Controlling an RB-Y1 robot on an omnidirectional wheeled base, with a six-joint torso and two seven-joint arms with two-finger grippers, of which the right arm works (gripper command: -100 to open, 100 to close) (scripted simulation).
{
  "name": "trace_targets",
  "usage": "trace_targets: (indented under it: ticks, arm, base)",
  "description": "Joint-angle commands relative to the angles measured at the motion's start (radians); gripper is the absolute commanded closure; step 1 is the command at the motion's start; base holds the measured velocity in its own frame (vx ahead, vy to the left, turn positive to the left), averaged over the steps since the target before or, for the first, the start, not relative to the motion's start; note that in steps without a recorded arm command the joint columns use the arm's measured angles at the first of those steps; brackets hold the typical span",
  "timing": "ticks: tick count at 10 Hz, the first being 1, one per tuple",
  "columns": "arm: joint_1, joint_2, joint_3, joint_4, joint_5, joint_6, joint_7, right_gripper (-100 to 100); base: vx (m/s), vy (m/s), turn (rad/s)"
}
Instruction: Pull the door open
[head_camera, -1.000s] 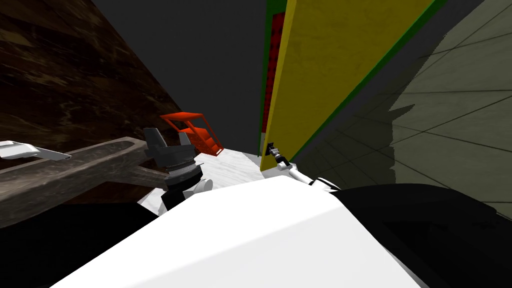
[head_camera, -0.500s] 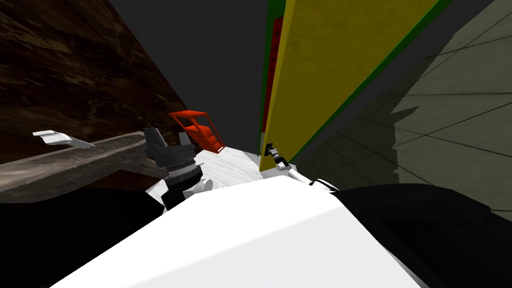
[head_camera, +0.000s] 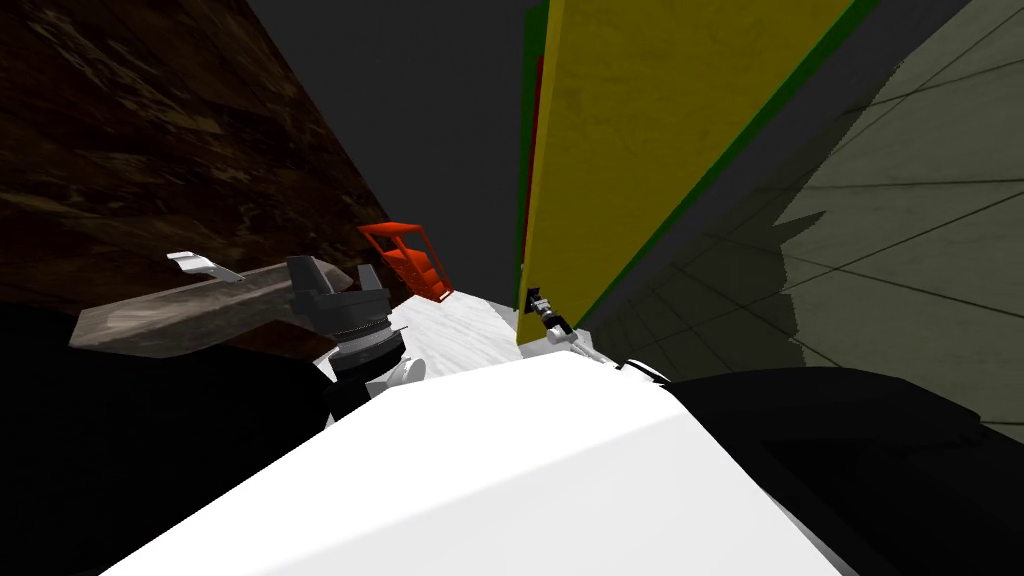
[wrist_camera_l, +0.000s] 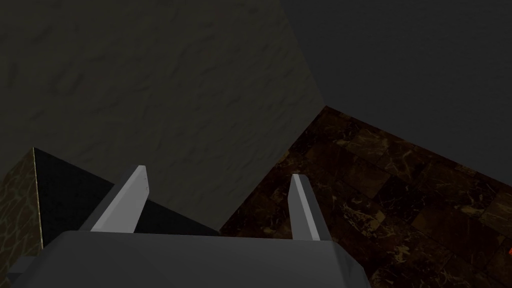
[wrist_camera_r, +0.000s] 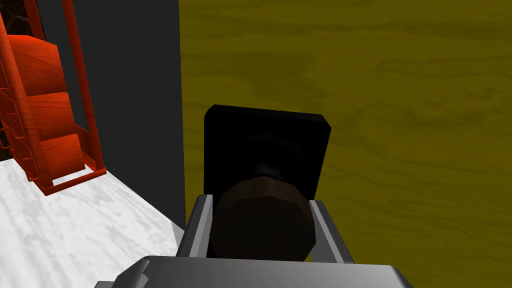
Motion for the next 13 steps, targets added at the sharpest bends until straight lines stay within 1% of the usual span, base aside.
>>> trace_targets:
  ticks: [1,2,5,6,7,9,13]
  arm:
    - [0.017,0.007,0.017,-0.035,-0.012,0.01,0.026,100]
    - [0.018,0.014,0.032,-0.059,-0.029,0.014,0.053,100]
    - [0.017,0.021,0.055,-0.092,-0.051,0.018,0.085,100]
    - [0.016,0.022,0.061,-0.101,-0.056,0.018,0.092,100]
    - [0.015,0.024,0.055,-0.092,-0.053,0.023,0.09,100]
    - [0.019,0.021,0.062,-0.095,-0.051,0.023,0.092,100]
    - [0.023,0.014,0.069,-0.101,-0.048,0.019,0.091,100]
  base:
    - [-0.101,-0.132,0.073]
    - [-0.134,-0.168,0.048]
    - [-0.124,-0.139,0.019]
    - [-0.14,-0.127,0.0]
    - [-0.064,-0.047,0.019]
    - [0.074,0.083,-0.008]
    - [0.096,0.12,-0.007]
